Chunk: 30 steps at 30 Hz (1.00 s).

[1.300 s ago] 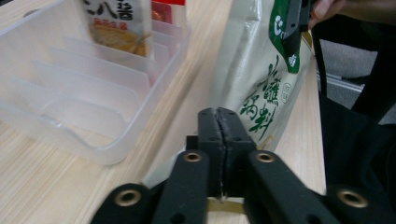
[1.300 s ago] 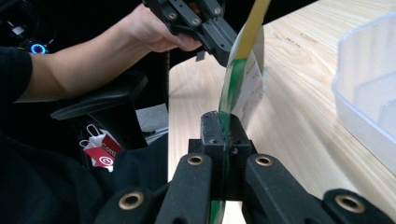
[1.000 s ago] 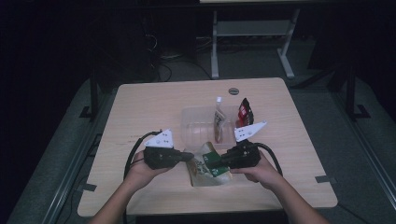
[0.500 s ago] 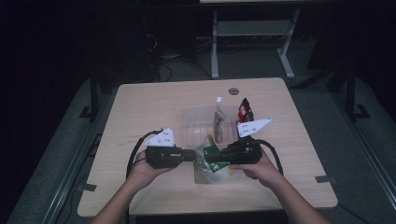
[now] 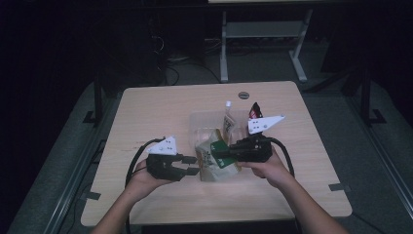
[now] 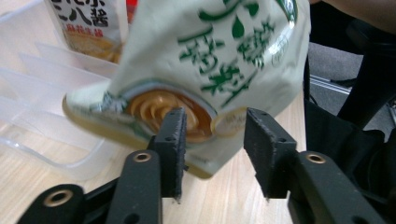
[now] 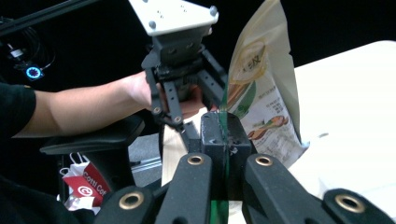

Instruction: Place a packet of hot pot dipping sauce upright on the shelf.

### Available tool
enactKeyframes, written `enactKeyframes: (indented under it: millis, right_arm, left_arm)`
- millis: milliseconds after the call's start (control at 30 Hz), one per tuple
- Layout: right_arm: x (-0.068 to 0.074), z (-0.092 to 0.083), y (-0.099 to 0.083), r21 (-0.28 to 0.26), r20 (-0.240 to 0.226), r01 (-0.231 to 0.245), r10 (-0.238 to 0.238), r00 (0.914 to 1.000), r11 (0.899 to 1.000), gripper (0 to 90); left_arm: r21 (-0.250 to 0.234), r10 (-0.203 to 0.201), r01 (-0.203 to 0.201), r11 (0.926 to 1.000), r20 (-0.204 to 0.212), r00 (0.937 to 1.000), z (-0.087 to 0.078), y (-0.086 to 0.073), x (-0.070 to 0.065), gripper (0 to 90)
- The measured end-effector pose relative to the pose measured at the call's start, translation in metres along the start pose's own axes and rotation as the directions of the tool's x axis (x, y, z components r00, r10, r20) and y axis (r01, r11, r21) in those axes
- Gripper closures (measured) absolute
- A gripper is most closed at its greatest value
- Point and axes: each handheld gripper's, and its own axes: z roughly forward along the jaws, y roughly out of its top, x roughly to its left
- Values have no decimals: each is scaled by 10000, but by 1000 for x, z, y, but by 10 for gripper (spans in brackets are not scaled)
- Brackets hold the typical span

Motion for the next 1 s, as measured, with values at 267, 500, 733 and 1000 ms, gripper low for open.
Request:
enactKeyframes:
  millis: [267, 500, 733, 1000]
  right_arm:
    - [-5, -3, 12, -96, 444, 217, -212, 9988, 9997, 900]
    - [-11, -6, 26, -308, 681, 287, -266, 9973, 9991, 900]
    - [-18, -4, 43, -485, 992, 389, -339, 9945, 9981, 900]
    - [-30, -7, 56, -818, 1406, 386, -268, 9897, 9959, 900]
  left_arm:
    - [403, -271, 270, 9988, 8, 9996, -1, -9, -1, 496]
    - [503, -452, 462, 9977, -214, 9988, -2, -23, 3, 412]
    - [547, -579, 596, 9967, -327, 9978, 2, -28, 4, 335]
    - [652, -763, 783, 9948, -319, 9966, 4, -34, 8, 333]
